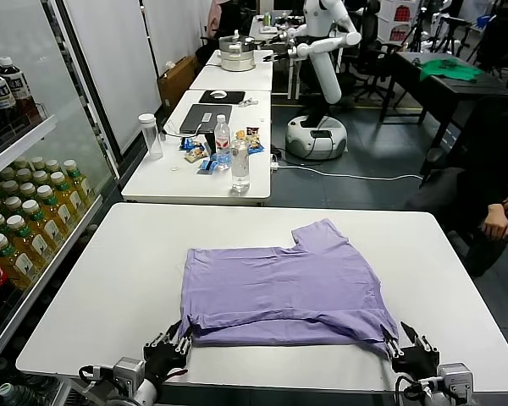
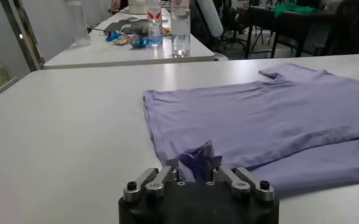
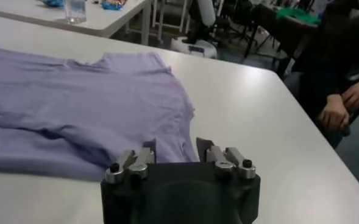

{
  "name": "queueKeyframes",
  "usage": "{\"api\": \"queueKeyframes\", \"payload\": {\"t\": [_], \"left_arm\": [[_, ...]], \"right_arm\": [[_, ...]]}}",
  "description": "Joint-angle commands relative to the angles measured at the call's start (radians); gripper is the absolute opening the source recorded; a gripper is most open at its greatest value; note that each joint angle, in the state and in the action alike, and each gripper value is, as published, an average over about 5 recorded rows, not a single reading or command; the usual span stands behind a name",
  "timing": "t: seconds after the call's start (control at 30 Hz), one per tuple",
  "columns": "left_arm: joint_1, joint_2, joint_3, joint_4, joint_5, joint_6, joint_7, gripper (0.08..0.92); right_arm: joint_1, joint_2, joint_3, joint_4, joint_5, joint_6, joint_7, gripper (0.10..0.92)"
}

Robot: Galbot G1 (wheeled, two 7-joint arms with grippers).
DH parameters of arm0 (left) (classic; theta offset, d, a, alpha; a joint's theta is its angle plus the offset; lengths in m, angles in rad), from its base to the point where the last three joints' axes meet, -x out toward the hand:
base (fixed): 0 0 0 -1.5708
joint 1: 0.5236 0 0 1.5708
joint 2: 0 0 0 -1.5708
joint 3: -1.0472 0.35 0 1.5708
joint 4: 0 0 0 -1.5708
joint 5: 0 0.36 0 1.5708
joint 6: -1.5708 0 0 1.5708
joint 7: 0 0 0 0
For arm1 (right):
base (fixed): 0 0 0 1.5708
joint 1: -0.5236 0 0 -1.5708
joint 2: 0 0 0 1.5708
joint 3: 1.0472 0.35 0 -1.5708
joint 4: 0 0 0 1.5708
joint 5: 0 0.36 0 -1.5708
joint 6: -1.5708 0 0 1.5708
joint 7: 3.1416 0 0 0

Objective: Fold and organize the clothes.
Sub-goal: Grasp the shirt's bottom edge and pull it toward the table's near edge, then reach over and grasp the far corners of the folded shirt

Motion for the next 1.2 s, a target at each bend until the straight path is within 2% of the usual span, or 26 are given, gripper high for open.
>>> {"api": "queueKeyframes", "payload": {"t": [0.03,0.17,0.4,0.6,0.8,1.0,1.2], "left_arm": [[-0.213,0.051,-0.008,0.102,-0.088,-0.008,-0.024,0.513],[-0.369,0.041,0.03,0.211,-0.142,-0.029,-0.056,0.635],[-0.585,0.019,0.114,0.373,-0.18,-0.031,-0.065,0.805],[-0.72,-0.009,0.196,0.517,-0.183,-0.026,-0.065,0.822],[-0.797,-0.043,0.249,0.61,-0.188,-0.017,-0.065,0.823],[-0.824,-0.064,0.28,0.667,-0.184,-0.01,-0.083,0.823],[-0.808,-0.063,0.29,0.65,-0.209,0.01,-0.087,0.823]], "right_arm": [[0.23,-0.049,-0.06,-0.096,0.065,-0.005,0.028,0.754],[0.455,-0.061,-0.178,-0.24,0.107,-0.021,0.056,0.816],[0.783,-0.066,-0.369,-0.492,0.164,-0.024,0.074,0.823],[0.969,-0.044,-0.479,-0.687,0.21,-0.025,0.08,0.823],[1.117,0.001,-0.552,-0.88,0.214,-0.025,0.077,0.823],[1.192,0.044,-0.597,-1.035,0.2,-0.024,0.069,0.823],[1.204,0.075,-0.605,-1.11,0.185,-0.023,0.068,0.823]]}}
